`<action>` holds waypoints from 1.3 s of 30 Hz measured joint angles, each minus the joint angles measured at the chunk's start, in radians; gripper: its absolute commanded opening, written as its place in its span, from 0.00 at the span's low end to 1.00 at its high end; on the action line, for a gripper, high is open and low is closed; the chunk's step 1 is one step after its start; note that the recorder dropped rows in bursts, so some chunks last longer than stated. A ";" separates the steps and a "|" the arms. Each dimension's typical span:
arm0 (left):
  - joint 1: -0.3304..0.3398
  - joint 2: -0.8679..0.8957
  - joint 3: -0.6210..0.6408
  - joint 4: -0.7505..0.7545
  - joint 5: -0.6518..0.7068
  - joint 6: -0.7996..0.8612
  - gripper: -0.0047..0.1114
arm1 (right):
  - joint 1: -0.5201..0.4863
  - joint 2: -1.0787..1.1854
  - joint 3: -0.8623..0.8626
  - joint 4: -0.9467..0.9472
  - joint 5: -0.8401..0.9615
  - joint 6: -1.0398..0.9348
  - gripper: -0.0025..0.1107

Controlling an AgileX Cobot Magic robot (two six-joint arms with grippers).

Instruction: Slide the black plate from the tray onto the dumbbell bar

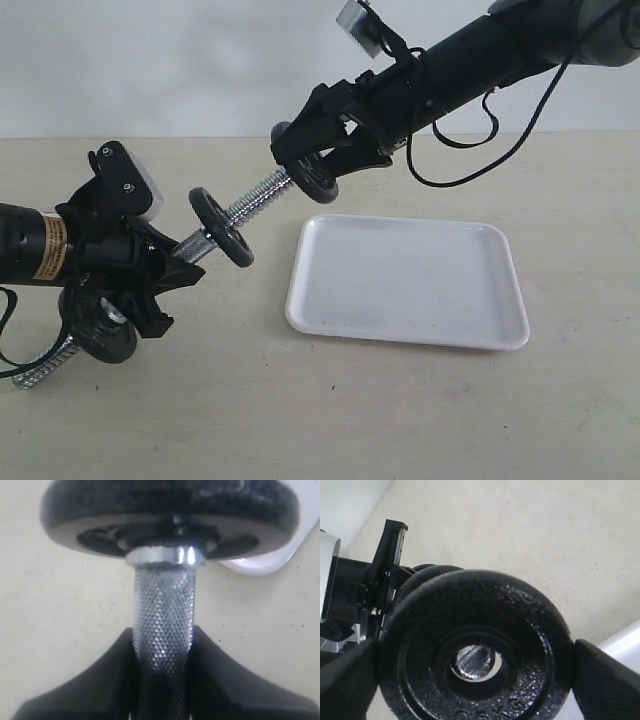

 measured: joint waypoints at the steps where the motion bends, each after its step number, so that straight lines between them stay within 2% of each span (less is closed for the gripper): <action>1: 0.000 0.000 0.000 -0.002 0.000 0.000 0.08 | 0.000 0.000 0.000 0.007 0.000 -0.002 0.02; 39: 0.000 -0.002 0.000 -0.001 0.006 -0.001 0.08 | 0.002 0.002 0.000 0.027 -0.002 -0.025 0.02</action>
